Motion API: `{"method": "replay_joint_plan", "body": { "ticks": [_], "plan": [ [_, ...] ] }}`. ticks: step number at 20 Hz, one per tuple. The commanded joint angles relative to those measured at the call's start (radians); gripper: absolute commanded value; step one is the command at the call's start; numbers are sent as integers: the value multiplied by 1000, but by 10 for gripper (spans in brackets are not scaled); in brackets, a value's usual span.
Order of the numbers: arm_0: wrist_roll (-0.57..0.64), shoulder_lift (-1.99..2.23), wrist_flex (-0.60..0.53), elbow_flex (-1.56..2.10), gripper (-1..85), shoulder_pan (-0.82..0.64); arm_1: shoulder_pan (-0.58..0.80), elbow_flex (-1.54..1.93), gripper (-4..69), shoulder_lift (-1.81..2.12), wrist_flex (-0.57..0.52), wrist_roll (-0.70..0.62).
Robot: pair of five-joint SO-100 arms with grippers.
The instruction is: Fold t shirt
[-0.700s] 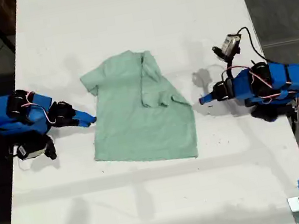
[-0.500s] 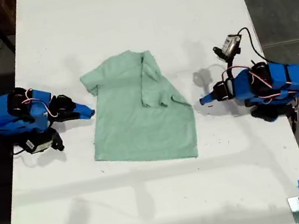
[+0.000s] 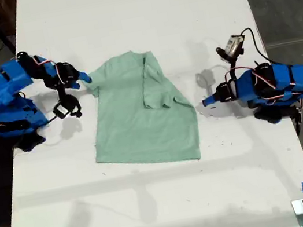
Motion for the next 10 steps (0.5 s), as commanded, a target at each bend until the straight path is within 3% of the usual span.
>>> {"method": "replay_joint_plan", "body": {
  "ticks": [1, 10],
  "plan": [
    [83, -339, -48, -202, 167, -51, -11, 43, 15, 20, 0, 3],
    [94, -604, -84, -350, 173, -156, -18, 43, 15, 20, -6, -8]
  ]
}}
